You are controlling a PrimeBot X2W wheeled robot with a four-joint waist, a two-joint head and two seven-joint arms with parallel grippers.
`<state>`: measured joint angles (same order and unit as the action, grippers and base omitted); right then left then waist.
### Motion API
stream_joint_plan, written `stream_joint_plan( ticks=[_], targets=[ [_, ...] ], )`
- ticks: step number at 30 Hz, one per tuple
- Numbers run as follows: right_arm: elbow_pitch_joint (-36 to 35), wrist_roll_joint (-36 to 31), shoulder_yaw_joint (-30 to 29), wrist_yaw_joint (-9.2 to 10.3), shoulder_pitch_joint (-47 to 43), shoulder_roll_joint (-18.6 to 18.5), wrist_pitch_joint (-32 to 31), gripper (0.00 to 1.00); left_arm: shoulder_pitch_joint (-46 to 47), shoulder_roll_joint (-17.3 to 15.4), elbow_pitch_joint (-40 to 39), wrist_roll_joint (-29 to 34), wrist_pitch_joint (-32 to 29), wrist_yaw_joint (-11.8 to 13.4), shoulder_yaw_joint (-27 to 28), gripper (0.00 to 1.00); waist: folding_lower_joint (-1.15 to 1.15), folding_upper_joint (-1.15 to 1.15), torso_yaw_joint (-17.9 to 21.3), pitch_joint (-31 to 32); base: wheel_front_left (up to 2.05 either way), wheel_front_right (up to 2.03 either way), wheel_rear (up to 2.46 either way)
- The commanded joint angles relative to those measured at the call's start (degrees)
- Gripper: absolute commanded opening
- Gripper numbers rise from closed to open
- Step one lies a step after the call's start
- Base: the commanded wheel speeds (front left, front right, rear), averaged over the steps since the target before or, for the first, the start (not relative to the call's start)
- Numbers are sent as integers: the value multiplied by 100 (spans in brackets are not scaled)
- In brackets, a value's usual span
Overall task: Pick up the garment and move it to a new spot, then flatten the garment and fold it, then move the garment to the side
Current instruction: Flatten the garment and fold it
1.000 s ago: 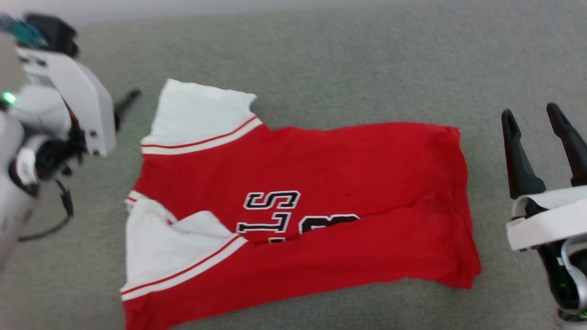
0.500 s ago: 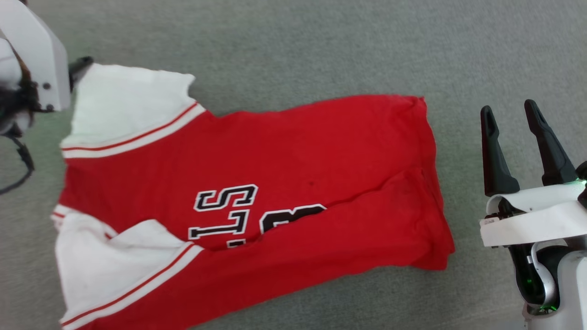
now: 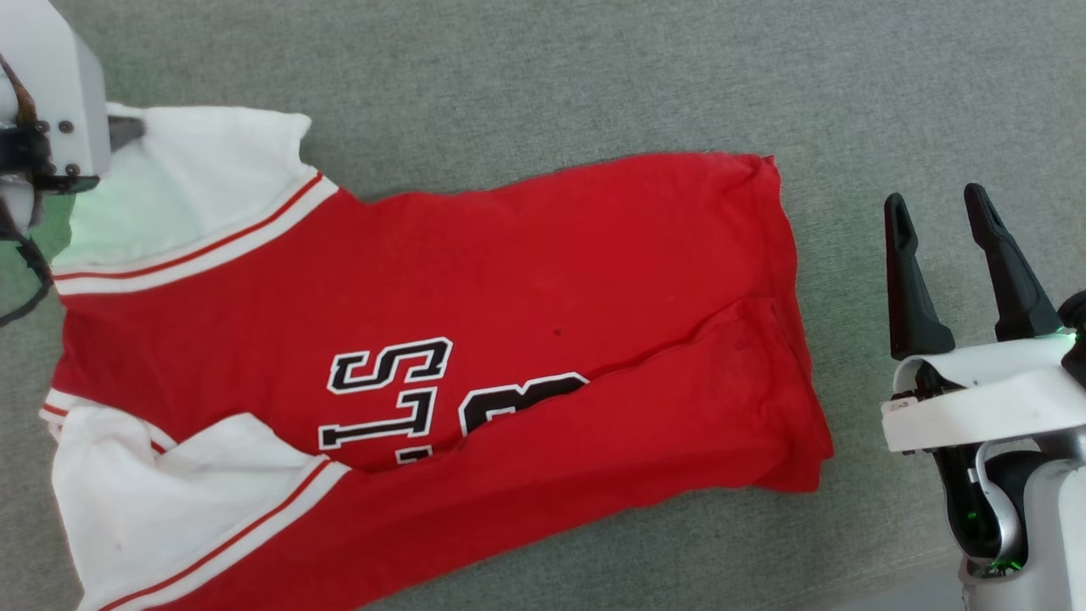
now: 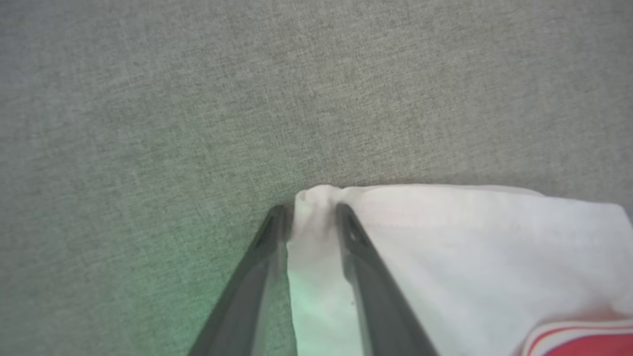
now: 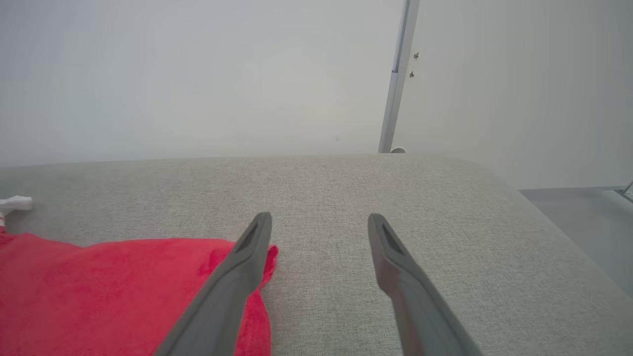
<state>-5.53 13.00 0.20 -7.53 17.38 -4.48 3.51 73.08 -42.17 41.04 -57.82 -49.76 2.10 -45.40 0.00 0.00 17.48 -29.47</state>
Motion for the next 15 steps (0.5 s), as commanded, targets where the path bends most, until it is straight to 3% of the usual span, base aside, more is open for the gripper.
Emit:
stream_joint_plan(
  ticks=[1,8,15],
  targets=[
    [18,34,-1,9,96,28,-89,100,-316,95,117,-37,-209,38,-168,0,0,0,-18,-5,0,0,0],
    [62,198,174,9,406,20,-811,100,-227,141,19,-50,-107,14,-142,0,0,0,-52,-21,0,0,0],
    [456,189,358,9,1106,-144,-2091,100,-108,266,-32,-36,-14,-12,-136,0,0,0,-149,-84,0,0,0]
  ],
)
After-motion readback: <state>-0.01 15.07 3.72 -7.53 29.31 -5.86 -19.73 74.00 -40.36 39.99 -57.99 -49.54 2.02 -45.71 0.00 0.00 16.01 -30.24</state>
